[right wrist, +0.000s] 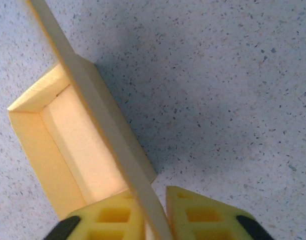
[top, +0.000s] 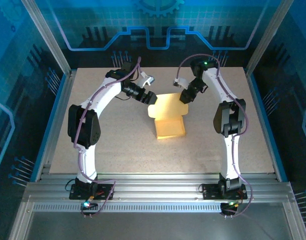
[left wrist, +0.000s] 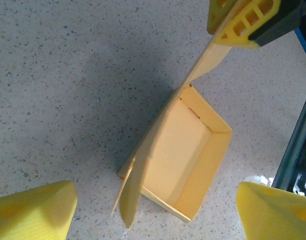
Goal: Fold the paper box
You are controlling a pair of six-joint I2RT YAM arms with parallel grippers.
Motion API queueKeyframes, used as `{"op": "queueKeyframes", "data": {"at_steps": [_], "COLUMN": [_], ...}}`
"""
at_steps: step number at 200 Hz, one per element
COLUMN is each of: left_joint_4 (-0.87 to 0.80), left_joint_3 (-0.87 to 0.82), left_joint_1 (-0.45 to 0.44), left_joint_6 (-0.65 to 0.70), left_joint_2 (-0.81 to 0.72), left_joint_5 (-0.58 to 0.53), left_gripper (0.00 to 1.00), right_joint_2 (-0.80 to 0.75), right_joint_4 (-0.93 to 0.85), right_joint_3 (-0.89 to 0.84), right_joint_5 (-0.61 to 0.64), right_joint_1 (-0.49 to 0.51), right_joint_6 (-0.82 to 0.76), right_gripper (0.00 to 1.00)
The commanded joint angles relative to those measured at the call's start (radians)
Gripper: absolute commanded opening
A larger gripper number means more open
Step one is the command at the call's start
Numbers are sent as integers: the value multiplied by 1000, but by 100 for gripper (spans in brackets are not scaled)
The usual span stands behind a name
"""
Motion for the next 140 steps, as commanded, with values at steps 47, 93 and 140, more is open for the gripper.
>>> {"op": "queueKeyframes", "data": {"at_steps": [47, 93, 140], "left_joint_4": [-27, -27, -26], "left_joint_3": [35, 36, 38], "left_joint_1": [-1, -2, -2], "left_joint_6": [0, 3, 4], "left_joint_2": [8, 8, 7], "left_joint_5": [7, 9, 14], "left_gripper": [84, 85, 85], "right_joint_2": [-6, -16, -13], "right_joint_4": [-90, -106, -122], "right_joint_3": [38, 37, 37], "right_joint_5": [22, 48, 57], "right_joint_1": [9, 9, 5], "right_joint_6": [-30, -38, -43], "right_gripper": [25, 22, 17]}}
